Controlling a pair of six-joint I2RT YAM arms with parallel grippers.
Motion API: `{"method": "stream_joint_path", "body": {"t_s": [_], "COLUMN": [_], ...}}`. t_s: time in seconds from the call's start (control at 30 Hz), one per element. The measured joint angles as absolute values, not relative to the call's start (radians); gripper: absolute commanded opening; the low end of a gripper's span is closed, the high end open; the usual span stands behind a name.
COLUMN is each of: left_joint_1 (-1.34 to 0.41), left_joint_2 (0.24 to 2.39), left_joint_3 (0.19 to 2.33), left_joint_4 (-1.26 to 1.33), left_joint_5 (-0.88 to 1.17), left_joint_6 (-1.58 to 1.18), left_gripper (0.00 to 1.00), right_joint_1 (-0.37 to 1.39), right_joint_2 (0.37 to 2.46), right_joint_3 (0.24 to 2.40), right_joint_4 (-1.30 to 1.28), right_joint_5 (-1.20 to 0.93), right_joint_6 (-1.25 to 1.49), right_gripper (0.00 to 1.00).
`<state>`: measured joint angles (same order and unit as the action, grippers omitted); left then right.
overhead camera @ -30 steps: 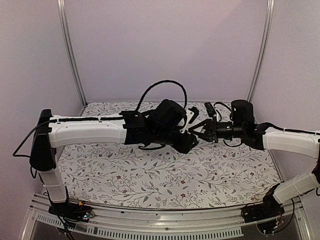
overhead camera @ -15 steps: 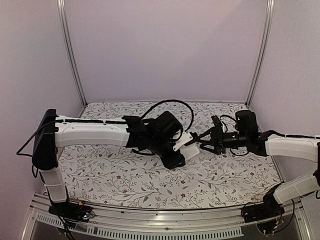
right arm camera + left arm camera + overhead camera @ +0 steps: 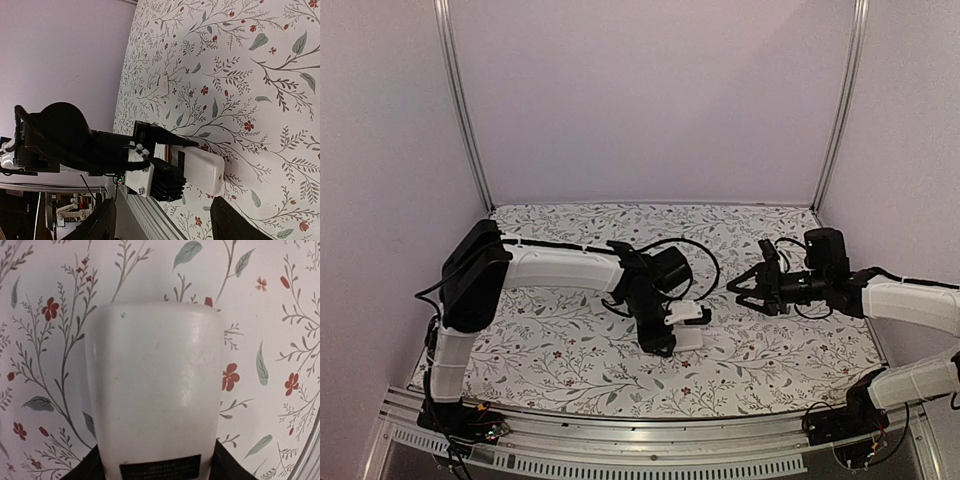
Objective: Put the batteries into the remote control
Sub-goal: Place the remote control without the battery cover at the center of the board.
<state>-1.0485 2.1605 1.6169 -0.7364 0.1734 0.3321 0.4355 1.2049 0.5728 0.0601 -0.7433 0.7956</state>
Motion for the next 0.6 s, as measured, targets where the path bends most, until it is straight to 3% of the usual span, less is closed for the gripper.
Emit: {"method": "stream_joint_path", "body": {"t_s": [0.33, 0.6], "left_joint_1": [-0.982, -0.900], "left_joint_2": [2.233, 2.255], "left_joint_3": [1.705, 1.750], "left_joint_4": [-0.872, -0.896], "left_joint_5": [0.191, 0.160], "left_joint_6": [0.487, 0.572], "left_gripper": [0.39, 0.48], "right_joint_1": [0.430, 0.430], "right_joint_2": [1.208, 1.265], "right_joint_3": [0.571, 0.588], "right_joint_4": [0.051, 0.046], "right_joint_5": [-0.761, -0.774], "right_joint_6": [0.761, 0.736], "right_gripper": [0.64, 0.65]}}
